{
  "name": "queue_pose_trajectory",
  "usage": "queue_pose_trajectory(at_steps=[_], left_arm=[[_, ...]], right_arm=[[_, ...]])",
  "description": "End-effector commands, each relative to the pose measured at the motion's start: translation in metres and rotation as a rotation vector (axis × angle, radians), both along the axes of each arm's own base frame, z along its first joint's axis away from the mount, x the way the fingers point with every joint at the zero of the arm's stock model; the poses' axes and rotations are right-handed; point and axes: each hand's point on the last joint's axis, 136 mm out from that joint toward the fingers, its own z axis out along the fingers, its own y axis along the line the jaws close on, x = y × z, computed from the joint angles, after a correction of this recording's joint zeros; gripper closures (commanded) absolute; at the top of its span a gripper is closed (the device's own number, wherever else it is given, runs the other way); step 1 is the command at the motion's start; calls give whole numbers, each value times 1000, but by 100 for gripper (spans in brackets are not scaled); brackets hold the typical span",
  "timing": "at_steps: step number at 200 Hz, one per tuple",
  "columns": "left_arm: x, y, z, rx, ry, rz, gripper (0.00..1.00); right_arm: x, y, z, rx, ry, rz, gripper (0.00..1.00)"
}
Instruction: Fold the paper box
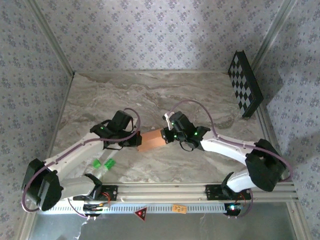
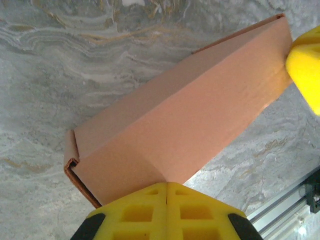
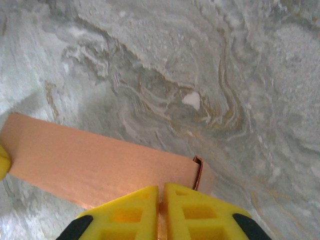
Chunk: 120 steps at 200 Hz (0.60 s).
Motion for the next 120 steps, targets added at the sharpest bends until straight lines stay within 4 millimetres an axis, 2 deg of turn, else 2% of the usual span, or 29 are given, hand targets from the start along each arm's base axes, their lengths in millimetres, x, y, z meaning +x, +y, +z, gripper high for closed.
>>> queue_pose_trajectory(at_steps=[1,20,54,71,87,120], left_arm=[[-21,23,-40,114,119,26,97],[-17,21,-32,100,94,23,98],[1,11,17,32,-22,30,96],[6,12,30,25,-55,43,95],[6,16,27,47,-58,55,94],[-5,31,-13,126,16,76,95]], right_arm=[[-17,-12,-40,-67,119,-1,89],[-13,-9,-22,-45,88,1,90],[-3,3,22,7,19,25,90],[-2,7,35,28,1,39,90],[-2,7,30,23,9,44,90],[-11,2,-7,-2,92,41,90]])
